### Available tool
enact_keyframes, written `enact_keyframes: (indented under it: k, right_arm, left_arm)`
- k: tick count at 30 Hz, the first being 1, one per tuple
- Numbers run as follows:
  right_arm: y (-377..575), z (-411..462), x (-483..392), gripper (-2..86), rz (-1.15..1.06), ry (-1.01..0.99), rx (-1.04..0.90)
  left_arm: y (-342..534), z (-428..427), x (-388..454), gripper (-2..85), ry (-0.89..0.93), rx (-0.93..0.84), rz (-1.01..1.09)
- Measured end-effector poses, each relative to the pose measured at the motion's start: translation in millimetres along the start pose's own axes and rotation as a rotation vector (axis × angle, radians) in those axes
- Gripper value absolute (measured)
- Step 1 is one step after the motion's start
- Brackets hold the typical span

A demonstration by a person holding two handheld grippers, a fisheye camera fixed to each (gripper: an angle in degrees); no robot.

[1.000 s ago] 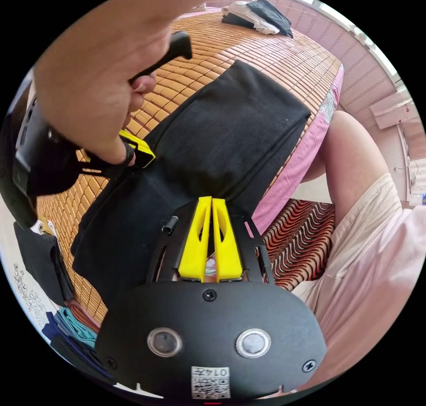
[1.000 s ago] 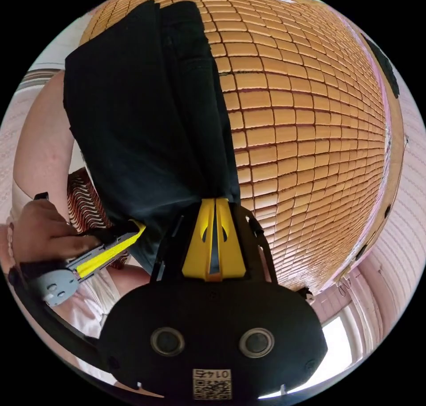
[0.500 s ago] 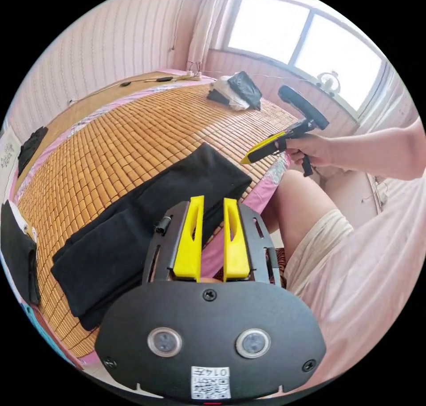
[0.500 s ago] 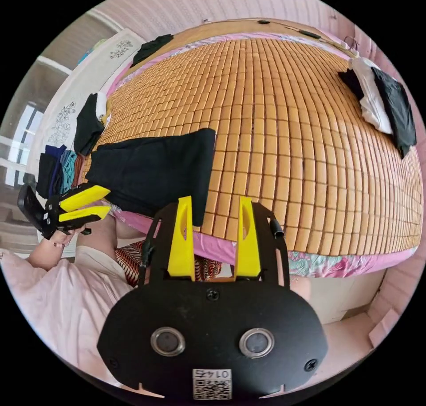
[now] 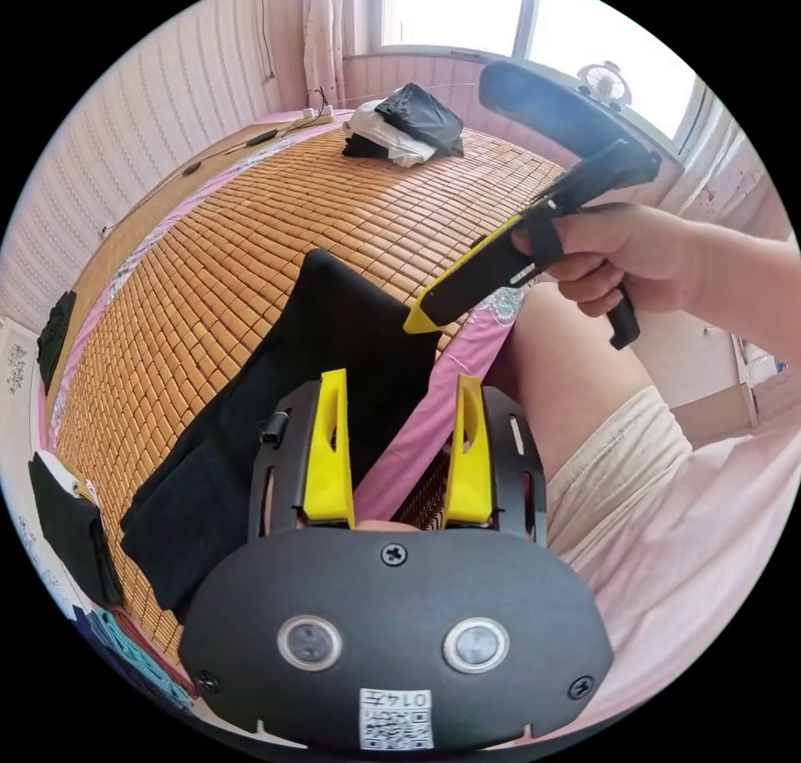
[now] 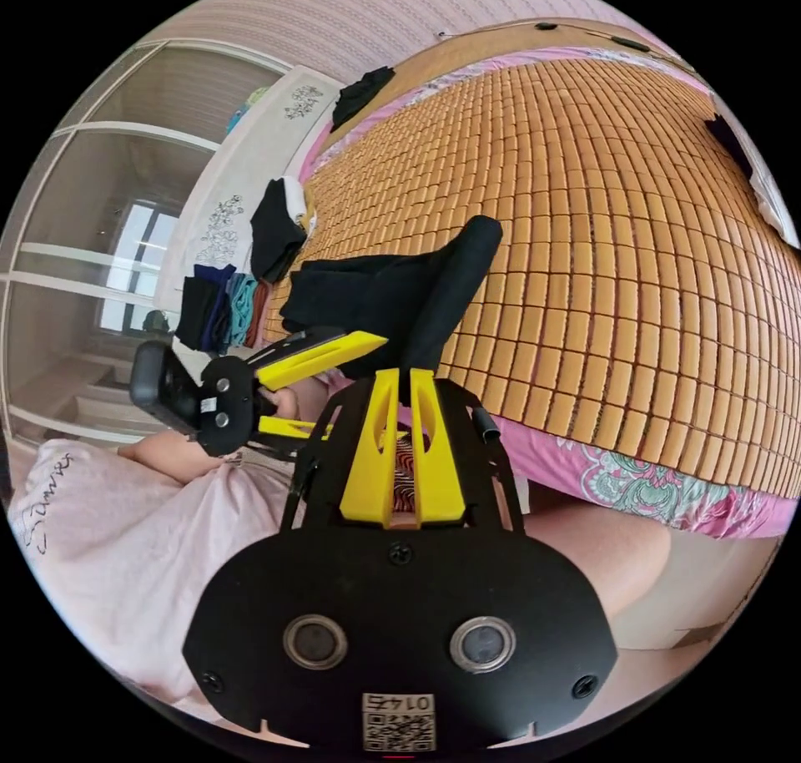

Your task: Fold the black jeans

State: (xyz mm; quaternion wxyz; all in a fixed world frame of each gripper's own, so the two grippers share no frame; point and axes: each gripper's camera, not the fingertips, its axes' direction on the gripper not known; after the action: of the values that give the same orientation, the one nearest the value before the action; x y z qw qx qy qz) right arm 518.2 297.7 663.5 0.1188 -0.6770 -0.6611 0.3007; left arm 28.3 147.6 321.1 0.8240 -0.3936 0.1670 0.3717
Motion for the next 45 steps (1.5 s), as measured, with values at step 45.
enact_keyframes:
  k: [45]
  right_arm:
    - [46.3, -37.2, 115.4, 4.3, 0.055, -0.178, 0.378]
  left_arm:
    - [38.6, -60.8, -56.9, 4.7, 0.285, 0.274, -0.024]
